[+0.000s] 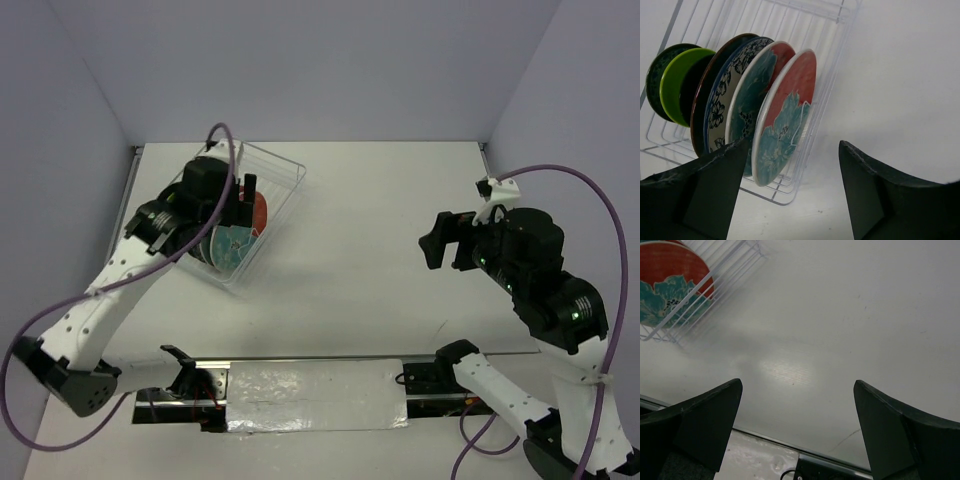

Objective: Unload the plates from the dish rack

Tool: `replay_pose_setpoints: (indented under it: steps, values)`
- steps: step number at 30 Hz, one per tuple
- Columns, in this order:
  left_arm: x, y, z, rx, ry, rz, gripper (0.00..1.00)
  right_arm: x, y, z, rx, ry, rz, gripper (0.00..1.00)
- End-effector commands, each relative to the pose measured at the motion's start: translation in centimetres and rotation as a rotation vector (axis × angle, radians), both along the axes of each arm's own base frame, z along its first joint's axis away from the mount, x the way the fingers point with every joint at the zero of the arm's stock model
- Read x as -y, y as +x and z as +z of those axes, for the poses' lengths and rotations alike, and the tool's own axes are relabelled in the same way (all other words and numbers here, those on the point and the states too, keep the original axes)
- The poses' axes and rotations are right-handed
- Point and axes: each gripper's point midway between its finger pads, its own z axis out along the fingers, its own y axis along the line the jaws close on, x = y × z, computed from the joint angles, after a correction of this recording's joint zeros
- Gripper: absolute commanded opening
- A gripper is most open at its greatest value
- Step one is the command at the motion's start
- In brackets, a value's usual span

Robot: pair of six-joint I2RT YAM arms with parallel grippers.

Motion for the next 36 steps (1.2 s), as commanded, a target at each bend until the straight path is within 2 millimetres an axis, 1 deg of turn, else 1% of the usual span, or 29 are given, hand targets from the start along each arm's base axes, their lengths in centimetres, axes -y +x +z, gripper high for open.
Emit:
replay_pose_setpoints:
  steps: [1, 6, 8, 9, 11, 12, 15, 18, 20, 22, 23, 24, 25, 26, 27, 28, 29, 30, 34, 35, 36]
  values:
    - [-1.0, 1.6, 0.8, 0.041, 0.124, 0.062, 0.84, -0.1, 0.4, 0.6, 0.031, -0.018, 0.011, 1.0]
    - [-1.7, 2.8, -0.1, 0.051, 0.197, 0.091, 0.8, -0.3, 0.1, 0.5, 0.044, -0.029, 0.026, 1.0]
    - [-1.5, 3.2, -1.2, 0.025, 0.224, 0.084, 0.76, -0.4, 0.1, 0.3, 0.042, -0.033, 0.032, 1.0]
    - [-1.2, 3.4, -1.9, 0.01, 0.229, 0.072, 0.73, -0.4, 0.0, 0.3, 0.045, -0.032, 0.033, 1.0]
    - [-0.9, 3.6, -2.7, -0.004, 0.233, 0.06, 0.66, -0.5, 0.0, 0.1, 0.04, -0.033, 0.038, 1.0]
    - [-0.9, 3.8, -3.6, -0.025, 0.246, 0.055, 0.65, -0.5, 0.0, 0.1, 0.045, -0.031, 0.038, 1.0]
    - [-1.0, 4.3, -5.3, -0.061, 0.273, 0.057, 0.59, -0.7, 0.0, -0.1, 0.044, -0.03, 0.049, 1.0]
    - [-1.6, 4.8, -6.4, -0.09, 0.289, 0.078, 0.59, -0.9, -0.1, 0.0, 0.05, -0.023, 0.065, 1.0]
    - [-1.9, 5.1, -6.8, -0.096, 0.285, 0.089, 0.58, -1.1, -0.1, 0.0, 0.053, -0.019, 0.074, 1.0]
    - [-2.0, 5.2, -7.7, -0.117, 0.293, 0.088, 0.56, -1.2, -0.2, -0.1, 0.054, -0.017, 0.085, 1.0]
    - [-2.1, 5.3, -8.6, -0.138, 0.305, 0.089, 0.55, -1.3, -0.3, -0.1, 0.057, -0.015, 0.09, 1.0]
    - [-2.1, 5.3, -9.0, -0.149, 0.307, 0.086, 0.47, -1.4, -0.2, -0.2, 0.055, -0.016, 0.091, 1.0]
    - [-2.0, 5.1, -9.6, -0.17, 0.313, 0.077, 0.45, -1.4, -0.3, 0.0, 0.061, -0.013, 0.093, 1.0]
    - [-2.0, 5.1, -10.3, -0.19, 0.321, 0.079, 0.38, -1.4, -0.3, 0.0, 0.063, -0.014, 0.095, 1.0]
    - [-2.0, 5.0, -10.6, -0.198, 0.323, 0.078, 0.34, -1.3, -0.4, 0.2, 0.067, -0.012, 0.095, 1.0]
    - [-2.2, 4.9, -10.6, -0.204, 0.329, 0.084, 0.29, -1.3, -0.4, 0.2, 0.066, -0.014, 0.095, 1.0]
    - [-2.2, 4.8, -10.4, -0.199, 0.326, 0.089, 0.23, -1.3, -0.5, 0.4, 0.072, -0.012, 0.097, 1.0]
    - [-2.4, 4.7, -10.2, -0.192, 0.327, 0.094, 0.22, -1.3, -0.5, 0.4, 0.075, -0.012, 0.095, 1.0]
    - [-3.2, 4.3, -7.9, -0.139, 0.319, 0.126, 0.09, -1.1, -0.6, 0.4, 0.076, -0.015, 0.088, 1.0]
    - [-3.3, 4.1, -7.5, -0.133, 0.32, 0.128, 0.0, -1.1, -0.6, 0.3, 0.075, -0.016, 0.087, 1.0]
    - [-3.4, 4.0, -6.6, -0.112, 0.316, 0.134, 0.0, -1.0, -0.6, 0.3, 0.076, -0.015, 0.082, 1.0]
